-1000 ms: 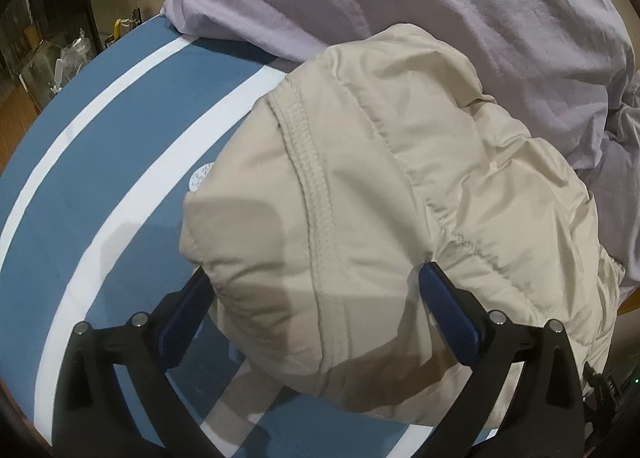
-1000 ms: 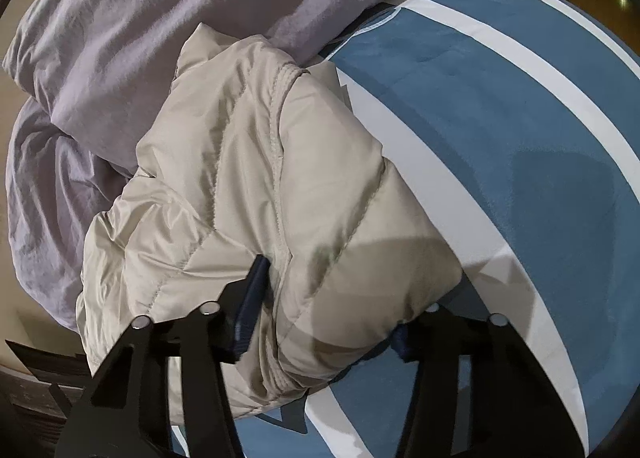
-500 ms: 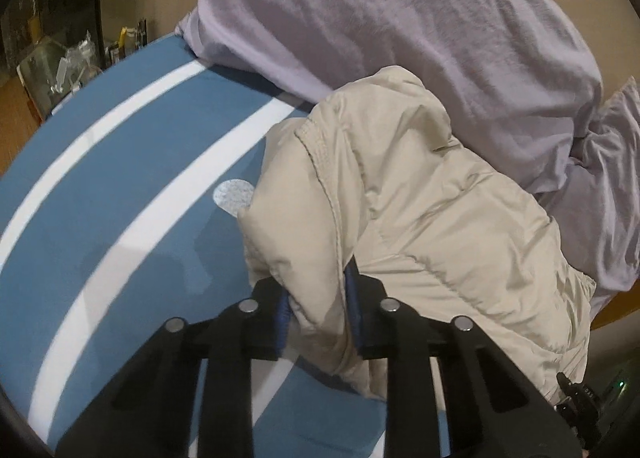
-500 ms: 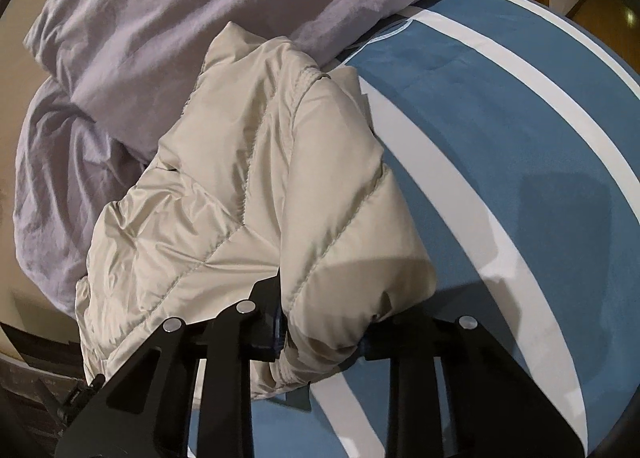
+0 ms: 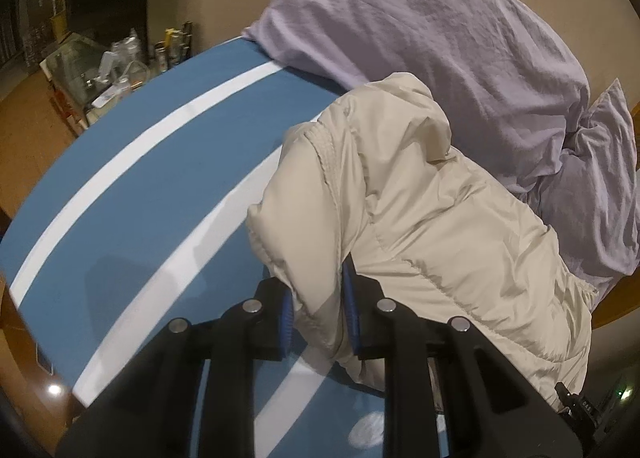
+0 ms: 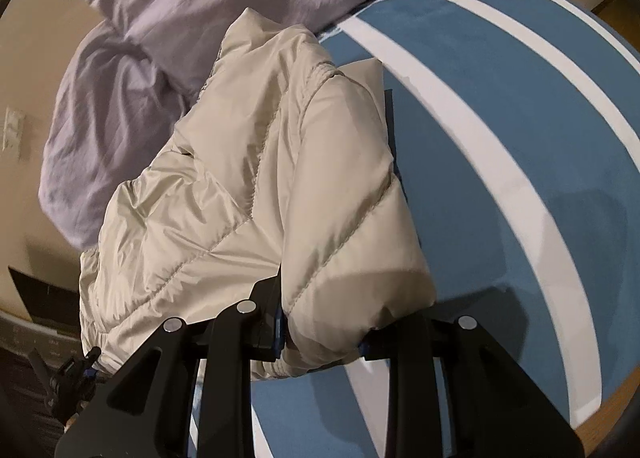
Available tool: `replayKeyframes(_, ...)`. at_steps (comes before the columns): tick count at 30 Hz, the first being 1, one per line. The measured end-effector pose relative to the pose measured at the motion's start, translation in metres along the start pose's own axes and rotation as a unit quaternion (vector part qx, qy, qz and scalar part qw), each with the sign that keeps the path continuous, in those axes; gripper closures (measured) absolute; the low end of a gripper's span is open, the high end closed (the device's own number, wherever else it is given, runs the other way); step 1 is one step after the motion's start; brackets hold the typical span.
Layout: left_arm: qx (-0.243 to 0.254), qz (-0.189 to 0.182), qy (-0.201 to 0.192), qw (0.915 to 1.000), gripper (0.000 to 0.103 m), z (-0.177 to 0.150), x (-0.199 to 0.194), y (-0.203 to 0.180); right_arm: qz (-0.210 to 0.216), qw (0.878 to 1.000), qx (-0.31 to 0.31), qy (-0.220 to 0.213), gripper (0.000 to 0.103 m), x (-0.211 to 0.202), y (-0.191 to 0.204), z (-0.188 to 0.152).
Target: Fold large clothes
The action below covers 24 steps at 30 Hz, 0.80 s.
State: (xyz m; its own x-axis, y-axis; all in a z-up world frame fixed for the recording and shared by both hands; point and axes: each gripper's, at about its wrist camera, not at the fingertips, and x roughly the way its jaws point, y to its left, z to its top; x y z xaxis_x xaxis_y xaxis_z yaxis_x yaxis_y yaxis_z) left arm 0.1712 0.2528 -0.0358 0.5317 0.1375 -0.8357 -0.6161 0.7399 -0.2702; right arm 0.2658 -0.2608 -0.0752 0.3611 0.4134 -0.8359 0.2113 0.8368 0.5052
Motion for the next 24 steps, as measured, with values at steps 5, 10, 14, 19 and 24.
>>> replayKeyframes(5,-0.007,0.010,0.003,0.9999,0.081,-0.020,-0.020,0.022,-0.005,0.999,-0.033,0.003,0.076,-0.017,0.001,-0.023)
replayKeyframes(10,-0.014,0.033,0.002,0.9994,0.069,-0.025,-0.019,0.022,-0.054,0.995,-0.084,-0.013,0.064,-0.026,0.017,-0.023)
replayKeyframes(14,-0.010,0.041,-0.007,0.9991,0.034,-0.025,-0.022,0.020,-0.070,0.993,-0.087,-0.025,0.059,-0.027,0.024,-0.019)
replayKeyframes(19,-0.001,0.044,-0.006,0.9990,0.025,-0.027,-0.022,0.020,-0.074,0.996,-0.056,-0.011,0.048,-0.027,0.011,-0.015)
replayKeyframes(24,0.002,0.047,0.004,0.9989,0.022,-0.028,-0.017,0.022,-0.111,0.991,-0.051,-0.046,0.038,-0.045,-0.003,-0.014)
